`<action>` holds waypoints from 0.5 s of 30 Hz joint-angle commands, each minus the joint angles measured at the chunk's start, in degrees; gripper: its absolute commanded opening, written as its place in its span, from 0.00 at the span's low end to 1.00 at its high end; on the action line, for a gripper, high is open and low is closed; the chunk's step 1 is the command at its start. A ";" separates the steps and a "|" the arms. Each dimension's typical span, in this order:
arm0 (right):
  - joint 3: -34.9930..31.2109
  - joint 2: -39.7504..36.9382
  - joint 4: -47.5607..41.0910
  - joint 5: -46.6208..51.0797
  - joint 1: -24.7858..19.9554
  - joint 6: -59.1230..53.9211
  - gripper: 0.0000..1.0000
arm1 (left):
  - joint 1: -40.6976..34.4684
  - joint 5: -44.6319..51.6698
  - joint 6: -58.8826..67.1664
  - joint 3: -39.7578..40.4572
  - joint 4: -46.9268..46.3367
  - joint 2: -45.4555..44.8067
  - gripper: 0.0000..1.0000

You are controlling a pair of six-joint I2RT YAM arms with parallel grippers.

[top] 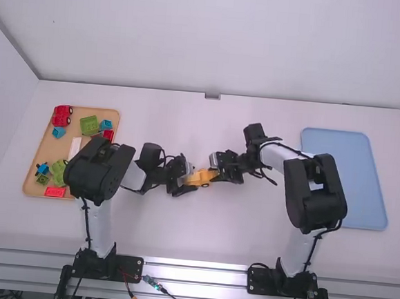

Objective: Assemble lego blocks to make yellow taxi

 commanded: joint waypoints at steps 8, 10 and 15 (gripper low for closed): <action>1.18 0.52 1.29 -1.05 2.36 4.35 0.21 | -0.48 0.64 4.56 -1.33 -0.98 0.35 0.57; 1.18 0.52 1.29 -1.05 2.40 4.57 0.21 | -0.48 0.62 4.56 -1.27 -1.06 0.33 0.59; 0.42 0.52 1.92 -1.16 2.34 4.50 0.20 | -0.48 1.06 9.89 0.35 -6.09 0.33 0.51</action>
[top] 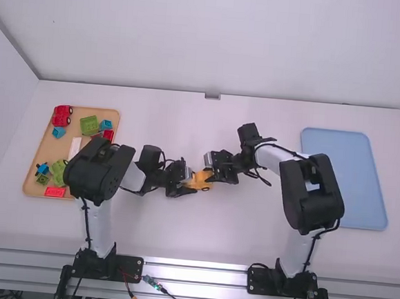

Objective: Assemble lego blocks to make yellow taxi

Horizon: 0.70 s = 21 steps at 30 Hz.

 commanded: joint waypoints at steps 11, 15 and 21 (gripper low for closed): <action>-1.55 0.52 3.80 -1.64 -0.07 6.84 0.18 | -0.48 -1.74 9.72 6.27 -14.22 0.35 0.45; -3.80 0.52 9.31 -1.55 0.04 11.06 0.17 | -0.50 -1.72 9.72 6.75 -13.72 0.37 0.44; -6.34 0.52 15.13 1.22 1.53 16.46 0.17 | -0.46 -1.76 9.54 5.44 -10.16 0.35 0.44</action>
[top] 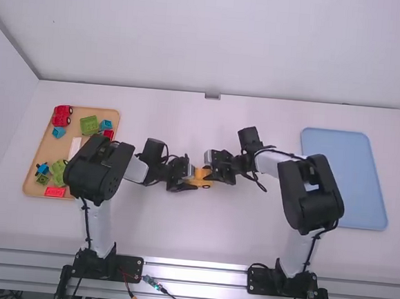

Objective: Assemble lego blocks to make yellow taxi

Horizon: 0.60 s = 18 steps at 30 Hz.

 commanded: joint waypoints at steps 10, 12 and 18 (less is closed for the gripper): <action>-0.44 0.52 1.99 5.33 3.72 4.90 0.11 | -0.50 -1.54 0.25 -3.76 3.77 0.40 0.39; -0.42 0.52 1.75 5.38 3.72 4.90 0.11 | -0.31 -1.57 0.23 -4.09 3.79 0.40 0.39; -0.44 0.52 2.75 6.34 3.72 4.50 0.11 | -0.31 -1.17 0.29 -4.76 3.64 0.40 0.39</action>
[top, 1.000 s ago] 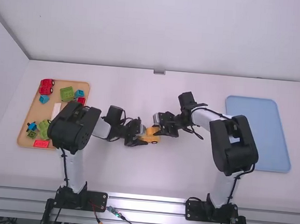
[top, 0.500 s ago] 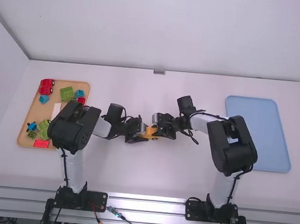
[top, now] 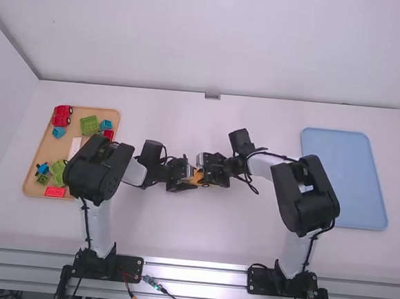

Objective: Assemble lego blocks to make yellow taxi

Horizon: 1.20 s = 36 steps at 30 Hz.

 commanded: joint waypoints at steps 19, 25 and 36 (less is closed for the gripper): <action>4.92 0.52 -6.45 2.73 -0.68 -3.98 0.11 | -0.76 -0.63 8.36 1.90 -14.48 0.42 0.27; 4.52 0.52 -6.86 2.67 -0.66 -3.93 0.10 | -0.76 -0.65 8.14 1.79 -13.87 0.42 0.25; 4.52 0.52 -8.57 1.81 -0.66 -3.54 0.10 | -0.76 -1.26 4.01 -2.34 -2.57 0.42 0.24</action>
